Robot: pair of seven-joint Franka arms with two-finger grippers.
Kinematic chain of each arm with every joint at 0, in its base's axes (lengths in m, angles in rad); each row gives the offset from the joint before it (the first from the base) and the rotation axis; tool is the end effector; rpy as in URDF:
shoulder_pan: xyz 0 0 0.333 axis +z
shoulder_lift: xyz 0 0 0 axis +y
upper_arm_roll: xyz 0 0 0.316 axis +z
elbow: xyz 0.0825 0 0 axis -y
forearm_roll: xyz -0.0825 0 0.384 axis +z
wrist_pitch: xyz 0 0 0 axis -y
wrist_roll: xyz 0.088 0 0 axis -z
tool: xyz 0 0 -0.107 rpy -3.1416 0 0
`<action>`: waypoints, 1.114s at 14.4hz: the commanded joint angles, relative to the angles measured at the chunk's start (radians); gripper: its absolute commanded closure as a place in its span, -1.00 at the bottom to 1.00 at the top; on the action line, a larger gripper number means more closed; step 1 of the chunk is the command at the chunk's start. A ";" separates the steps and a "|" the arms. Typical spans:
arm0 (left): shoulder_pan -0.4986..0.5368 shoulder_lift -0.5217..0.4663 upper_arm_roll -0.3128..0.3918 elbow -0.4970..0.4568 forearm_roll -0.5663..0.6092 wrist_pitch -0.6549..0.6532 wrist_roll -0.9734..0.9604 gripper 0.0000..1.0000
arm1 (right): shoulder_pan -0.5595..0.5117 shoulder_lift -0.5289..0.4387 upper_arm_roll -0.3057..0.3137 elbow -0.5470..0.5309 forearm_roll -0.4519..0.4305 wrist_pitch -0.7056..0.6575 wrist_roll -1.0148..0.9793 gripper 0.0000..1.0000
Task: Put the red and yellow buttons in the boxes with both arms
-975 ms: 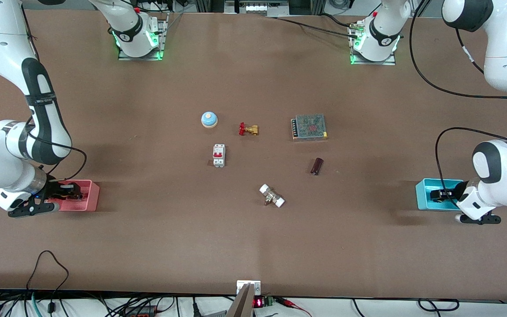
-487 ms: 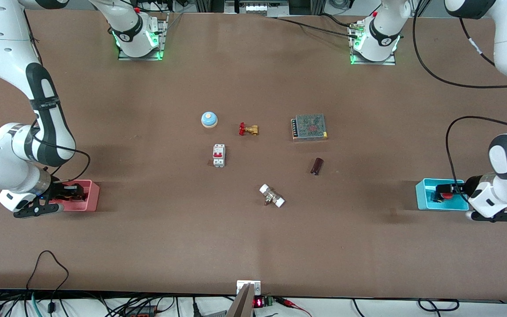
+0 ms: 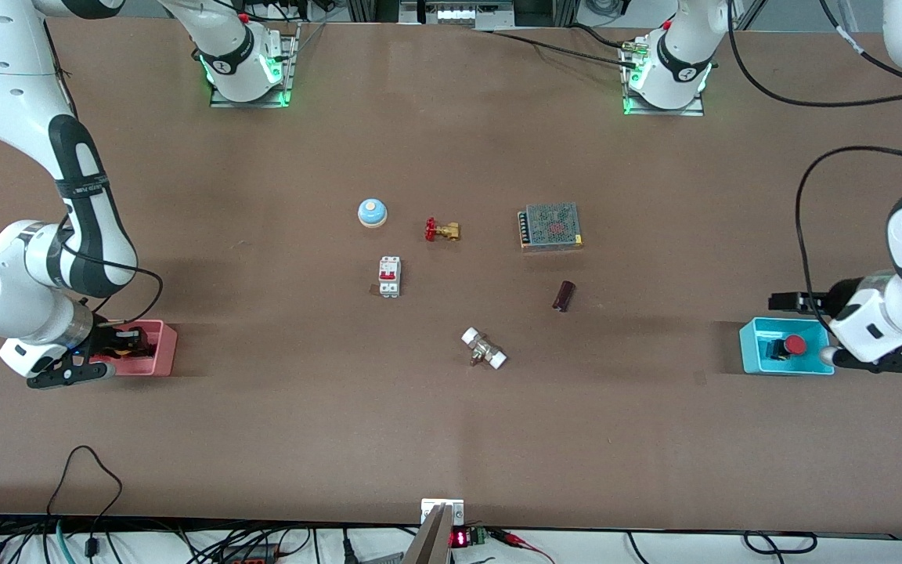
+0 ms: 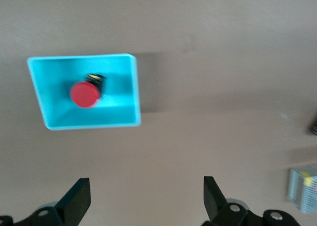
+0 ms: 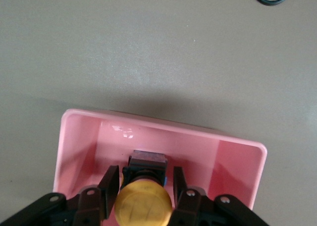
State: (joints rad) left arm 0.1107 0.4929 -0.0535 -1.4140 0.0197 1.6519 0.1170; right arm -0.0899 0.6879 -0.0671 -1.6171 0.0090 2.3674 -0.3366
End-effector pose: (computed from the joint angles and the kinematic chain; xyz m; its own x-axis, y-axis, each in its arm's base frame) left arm 0.6685 0.0462 0.3982 0.9664 -0.0634 -0.2491 -0.0562 -0.9978 0.0360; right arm 0.6917 -0.1031 0.2283 0.9806 0.1899 0.0482 0.1872 -0.9808 0.0549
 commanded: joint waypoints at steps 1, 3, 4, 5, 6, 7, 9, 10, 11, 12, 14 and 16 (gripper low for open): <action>-0.097 -0.083 0.006 -0.019 -0.001 -0.090 -0.095 -1.00 | -0.002 0.005 0.003 0.013 0.017 0.003 -0.022 -0.33; -0.153 -0.125 0.006 -0.019 -0.001 -0.127 -0.132 -1.00 | 0.001 -0.022 0.009 0.011 0.019 -0.017 -0.018 -0.97; -0.167 -0.154 0.004 -0.020 -0.003 -0.145 -0.132 -1.00 | 0.002 -0.053 0.010 0.005 0.023 -0.055 -0.016 -1.00; -0.171 -0.187 -0.017 -0.019 -0.003 -0.150 -0.132 -1.00 | 0.006 -0.085 0.012 0.005 0.028 -0.121 -0.016 -1.00; -0.171 -0.201 -0.046 -0.019 0.000 -0.150 -0.134 -1.00 | 0.009 -0.120 0.012 0.003 0.041 -0.176 -0.015 -1.00; -0.171 -0.221 -0.058 -0.019 0.012 -0.153 -0.140 -1.00 | 0.013 -0.154 0.012 0.005 0.051 -0.229 -0.015 -1.00; -0.167 -0.275 -0.046 -0.028 0.016 -0.146 -0.145 -1.00 | 0.035 -0.238 0.012 0.006 0.055 -0.333 -0.009 -1.00; -0.157 -0.299 -0.046 -0.037 0.019 -0.135 -0.146 -1.00 | 0.044 -0.281 0.010 0.008 0.054 -0.385 0.014 -1.00; -0.149 -0.315 -0.046 -0.046 0.019 -0.126 -0.158 -1.00 | 0.053 -0.330 0.010 0.008 0.054 -0.437 0.066 -1.00; -0.145 -0.344 -0.045 -0.080 0.020 -0.107 -0.184 -1.00 | 0.058 -0.373 0.010 0.008 0.052 -0.486 0.118 -1.00; -0.143 -0.436 -0.036 -0.229 0.019 -0.004 -0.247 -1.00 | 0.070 -0.453 0.010 0.009 0.034 -0.563 0.183 -1.00; -0.140 -0.511 0.007 -0.359 0.016 0.135 -0.247 -1.00 | 0.075 -0.520 0.012 0.009 0.028 -0.623 0.188 -1.00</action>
State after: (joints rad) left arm -0.0332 0.1048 -0.0776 -1.5823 0.0265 1.6631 -0.1159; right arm -0.0192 0.2377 -0.0580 -1.5820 0.0488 1.7907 -0.1777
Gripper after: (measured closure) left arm 0.000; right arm 0.000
